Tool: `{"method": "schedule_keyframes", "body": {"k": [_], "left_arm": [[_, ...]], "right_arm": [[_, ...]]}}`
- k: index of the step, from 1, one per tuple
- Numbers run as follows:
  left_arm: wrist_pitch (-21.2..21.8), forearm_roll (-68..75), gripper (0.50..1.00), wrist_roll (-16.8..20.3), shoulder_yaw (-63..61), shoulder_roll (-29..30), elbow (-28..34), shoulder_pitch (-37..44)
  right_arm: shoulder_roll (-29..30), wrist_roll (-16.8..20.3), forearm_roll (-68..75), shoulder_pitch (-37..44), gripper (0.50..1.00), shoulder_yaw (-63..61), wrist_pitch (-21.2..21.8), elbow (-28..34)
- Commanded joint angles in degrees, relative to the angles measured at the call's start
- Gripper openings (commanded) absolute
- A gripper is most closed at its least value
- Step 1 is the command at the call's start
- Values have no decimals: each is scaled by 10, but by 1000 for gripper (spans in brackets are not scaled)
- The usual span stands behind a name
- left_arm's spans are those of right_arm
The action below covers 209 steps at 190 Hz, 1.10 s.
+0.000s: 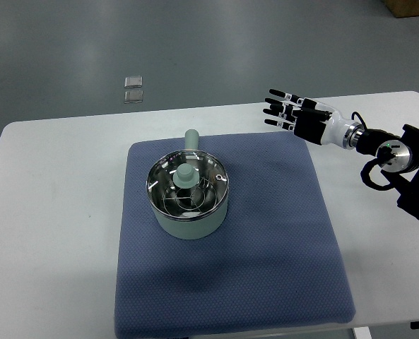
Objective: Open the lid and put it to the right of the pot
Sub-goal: 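Raise the right hand and swing it over the saucepan lid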
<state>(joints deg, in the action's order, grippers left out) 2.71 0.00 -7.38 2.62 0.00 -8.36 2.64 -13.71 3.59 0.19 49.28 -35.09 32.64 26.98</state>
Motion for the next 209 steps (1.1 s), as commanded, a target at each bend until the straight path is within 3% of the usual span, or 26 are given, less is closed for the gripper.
{"method": "schedule_keyframes", "body": {"k": [1,55,142,157,158,180,209], "left_arm": [[0,0,1000,0,-2,0,0,0],[0,0,1000,0,0,0,0,0],[-4,0,1000,0,1,0,-2,2],[-4,0,1000,0,1,0,-3,2],[-4,0,1000,0,1,0,-3,2],[-5,-1,1000,0,1,0,-3,3],[-6,-1,1000,0,1,0,-3,4]], "right_arm": [[0,-2,-8,-1,934,0,0,0],[3,-3,-32,8,932,1,1,1],[-1,-103,-414,123,934,4,10,46],[-2,-107,-439,129,932,5,17,60],[-7,-116,-481,136,932,10,24,89],[-18,-123,-564,162,932,12,24,149],[-21,-131,-649,194,930,13,24,193]]}}
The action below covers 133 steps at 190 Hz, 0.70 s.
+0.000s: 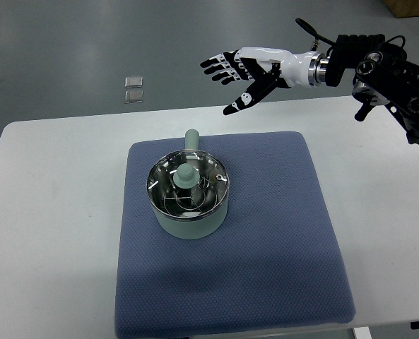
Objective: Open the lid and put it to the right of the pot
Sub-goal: 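Raise the right hand and swing it over the saucepan lid, then lower the right hand onto the glass lid's green knob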
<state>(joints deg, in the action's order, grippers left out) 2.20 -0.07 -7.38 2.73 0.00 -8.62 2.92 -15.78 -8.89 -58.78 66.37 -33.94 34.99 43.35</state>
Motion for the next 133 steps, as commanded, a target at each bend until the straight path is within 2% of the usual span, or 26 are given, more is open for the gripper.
{"method": "schedule_keyframes", "body": {"k": [1,33,43,54,87,133], "left_arm": [[-1,0,1000,0,0,0,0,1],[-1,0,1000,0,0,0,-1,1],[-1,0,1000,0,0,0,-1,1],[-1,1,1000,0,0,0,-1,1],[-1,0,1000,0,0,0,3,2],[-1,0,1000,0,0,0,1,0]], "right_arm": [[0,-6,-59,24,930,1,0,30],[3,-14,-150,51,930,33,0,87],[3,-14,-150,51,930,34,0,87],[7,-25,-178,87,930,95,0,109],[15,-27,-186,131,930,157,0,122],[34,-27,-211,146,930,189,0,128]]}}
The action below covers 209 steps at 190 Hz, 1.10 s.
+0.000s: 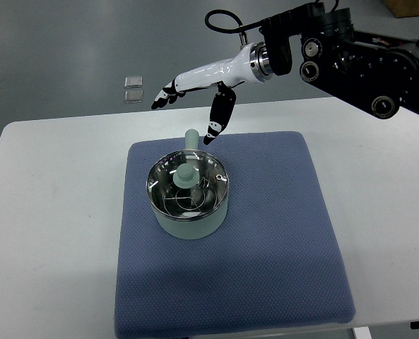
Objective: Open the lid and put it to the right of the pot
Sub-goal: 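Lower the right hand onto the glass lid's green knob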
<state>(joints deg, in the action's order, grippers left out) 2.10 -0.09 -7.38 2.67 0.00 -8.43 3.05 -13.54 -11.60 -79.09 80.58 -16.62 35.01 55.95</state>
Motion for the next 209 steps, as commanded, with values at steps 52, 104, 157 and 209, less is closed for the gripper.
{"method": "schedule_keyframes", "body": {"k": [52,104,157,209], "left_arm": [[0,0,1000,0,1,0,-1,-2],[0,0,1000,0,1,0,2,-1],[-1,0,1000,0,1,0,1,0],[0,0,1000,0,0,0,2,0]], "right_arm": [[23,-3,-45,1,928,48,0,15],[45,-3,-79,-4,926,74,0,16],[43,-3,-85,-4,921,79,0,16],[36,-15,-84,-15,866,75,0,18]]}}
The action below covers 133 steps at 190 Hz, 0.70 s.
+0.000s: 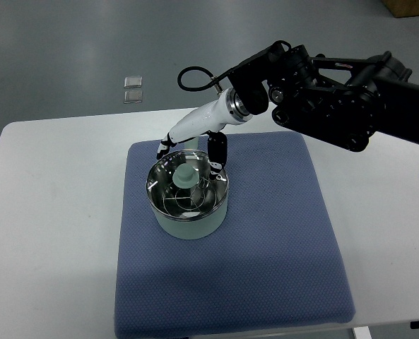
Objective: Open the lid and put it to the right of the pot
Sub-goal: 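Lower the right hand onto the glass lid's green knob, then close the right hand's fingers around the lid knob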
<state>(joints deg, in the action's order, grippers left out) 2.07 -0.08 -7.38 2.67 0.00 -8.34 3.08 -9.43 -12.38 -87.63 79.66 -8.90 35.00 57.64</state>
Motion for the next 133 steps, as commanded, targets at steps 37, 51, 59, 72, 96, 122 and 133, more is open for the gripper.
{"method": "schedule_keyframes", "body": {"k": [37,51,59,72,96,122,133], "left_arm": [[0,0,1000,0,0,0,1,0],[0,0,1000,0,0,0,0,0],[0,0,1000,0,0,0,1,0],[-1,0,1000,0,0,0,1,0],[0,0,1000,0,0,0,1,-1],[-1,0,1000,0,0,0,0,0],[0,0,1000,0,0,0,0,0]], "right_arm": [[-15,-14,3,-20,838,-9,0,1],[-16,-22,4,-27,834,-9,0,1],[-17,-23,4,-29,834,-10,0,1],[-22,-25,4,-37,834,-14,0,1],[-18,-25,7,-46,827,-34,0,1],[-16,-26,9,-47,817,-39,-16,0],[-15,-25,9,-49,815,-39,-27,-1]]}}
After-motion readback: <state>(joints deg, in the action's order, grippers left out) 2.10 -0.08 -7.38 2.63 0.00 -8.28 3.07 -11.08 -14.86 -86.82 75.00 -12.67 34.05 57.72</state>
